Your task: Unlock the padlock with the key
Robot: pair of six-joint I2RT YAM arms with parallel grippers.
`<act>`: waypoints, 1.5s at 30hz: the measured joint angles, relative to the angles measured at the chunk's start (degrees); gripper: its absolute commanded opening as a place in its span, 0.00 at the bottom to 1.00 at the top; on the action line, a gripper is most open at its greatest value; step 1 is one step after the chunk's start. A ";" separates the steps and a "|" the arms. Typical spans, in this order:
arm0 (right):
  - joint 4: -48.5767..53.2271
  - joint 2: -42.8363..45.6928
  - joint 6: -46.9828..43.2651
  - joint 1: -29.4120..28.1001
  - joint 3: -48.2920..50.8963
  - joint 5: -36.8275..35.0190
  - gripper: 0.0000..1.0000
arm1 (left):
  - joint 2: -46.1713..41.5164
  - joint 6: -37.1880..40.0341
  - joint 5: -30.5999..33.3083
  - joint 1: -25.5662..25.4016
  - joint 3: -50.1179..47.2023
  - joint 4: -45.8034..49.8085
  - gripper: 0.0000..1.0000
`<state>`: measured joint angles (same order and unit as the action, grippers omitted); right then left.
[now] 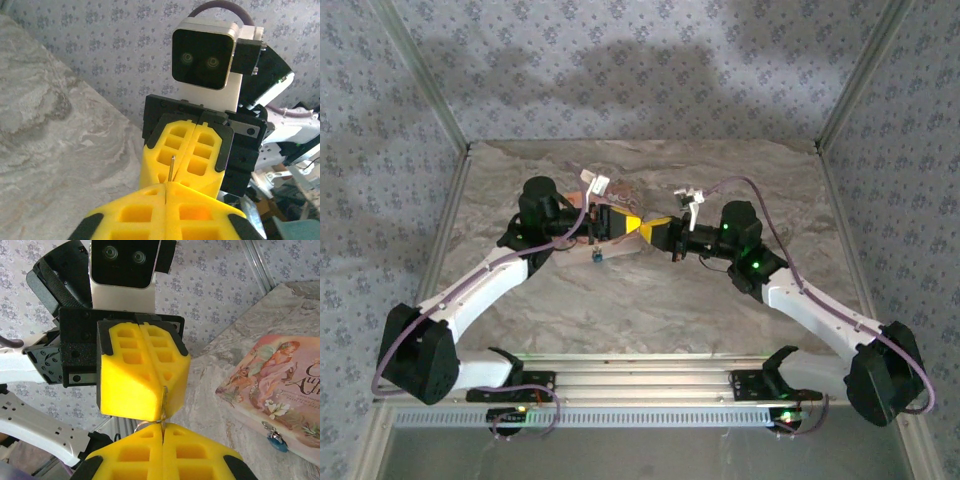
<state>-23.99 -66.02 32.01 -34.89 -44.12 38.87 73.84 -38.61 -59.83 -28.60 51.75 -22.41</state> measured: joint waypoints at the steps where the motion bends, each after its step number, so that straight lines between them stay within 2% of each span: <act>1: 0.04 0.00 0.07 0.02 0.00 0.33 0.00 | 0.00 0.28 -0.11 -0.02 0.00 0.20 0.00; 8: 0.90 0.00 0.11 0.00 0.02 0.83 0.00 | 0.00 5.60 -0.83 -0.02 1.49 4.94 0.00; 10: 1.38 0.02 -0.02 0.00 0.02 0.79 0.03 | 0.00 6.99 -0.81 -0.04 2.05 6.88 0.00; 16: 6.58 1.66 -2.27 -0.13 -0.13 -1.25 0.21 | 0.00 14.99 1.46 -1.22 6.36 20.04 0.00; 20: 11.41 4.13 -4.70 0.33 -0.87 -3.34 0.39 | -0.28 19.43 2.47 -1.79 8.70 26.49 0.00; 26: 19.69 8.22 -7.17 2.99 -2.75 -3.74 0.48 | -0.63 26.88 5.25 -1.79 12.46 37.66 0.00; 31: 27.71 10.27 -8.35 6.23 -6.62 -0.37 0.64 | -0.37 34.69 6.08 -1.79 19.15 47.19 0.00; 39: 32.02 7.58 -7.19 5.07 -12.57 5.81 0.64 | 2.47 40.50 2.64 -1.79 20.96 52.22 0.00; 45: 32.17 3.54 -6.91 2.36 -13.27 6.64 0.54 | 3.65 41.05 0.11 -1.79 20.96 52.68 0.00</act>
<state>8.19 -62.48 25.10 -32.53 -57.39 45.52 77.49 2.44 -59.72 -30.39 72.71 30.26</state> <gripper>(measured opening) 0.577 0.059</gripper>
